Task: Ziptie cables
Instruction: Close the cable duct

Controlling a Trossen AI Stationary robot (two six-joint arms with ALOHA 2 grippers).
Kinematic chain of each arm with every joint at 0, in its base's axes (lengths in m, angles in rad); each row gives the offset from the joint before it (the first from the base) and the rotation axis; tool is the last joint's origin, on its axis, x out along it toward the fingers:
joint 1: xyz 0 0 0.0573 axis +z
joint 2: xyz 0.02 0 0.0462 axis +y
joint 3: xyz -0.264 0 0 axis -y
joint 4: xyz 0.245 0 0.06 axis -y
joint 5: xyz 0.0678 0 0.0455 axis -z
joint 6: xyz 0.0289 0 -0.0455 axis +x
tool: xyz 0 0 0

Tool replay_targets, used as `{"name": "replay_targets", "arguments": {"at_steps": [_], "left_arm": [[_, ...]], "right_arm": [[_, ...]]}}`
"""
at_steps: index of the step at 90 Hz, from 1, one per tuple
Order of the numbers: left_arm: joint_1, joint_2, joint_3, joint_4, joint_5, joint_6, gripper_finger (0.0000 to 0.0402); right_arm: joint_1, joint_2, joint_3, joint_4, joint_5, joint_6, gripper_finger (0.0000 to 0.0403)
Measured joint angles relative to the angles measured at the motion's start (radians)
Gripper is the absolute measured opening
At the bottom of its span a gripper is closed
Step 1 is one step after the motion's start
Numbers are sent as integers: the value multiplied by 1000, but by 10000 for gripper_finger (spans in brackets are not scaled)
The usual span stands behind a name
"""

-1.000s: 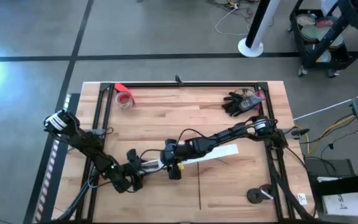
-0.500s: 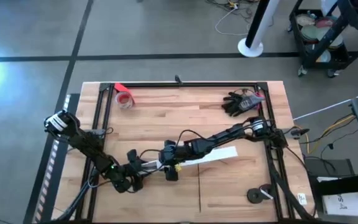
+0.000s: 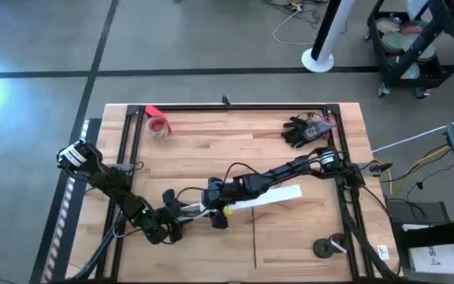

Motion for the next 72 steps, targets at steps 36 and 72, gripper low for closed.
{"name": "replay_targets", "arguments": {"at_steps": [36,72], "left_arm": [[2,-1,3,32,11,37,222],[3,-2,-3,23,2,39,220]], "right_arm": [[1,4,0,12,-107,-80,247],[5,3,2,-9,-104,-102,242]]}}
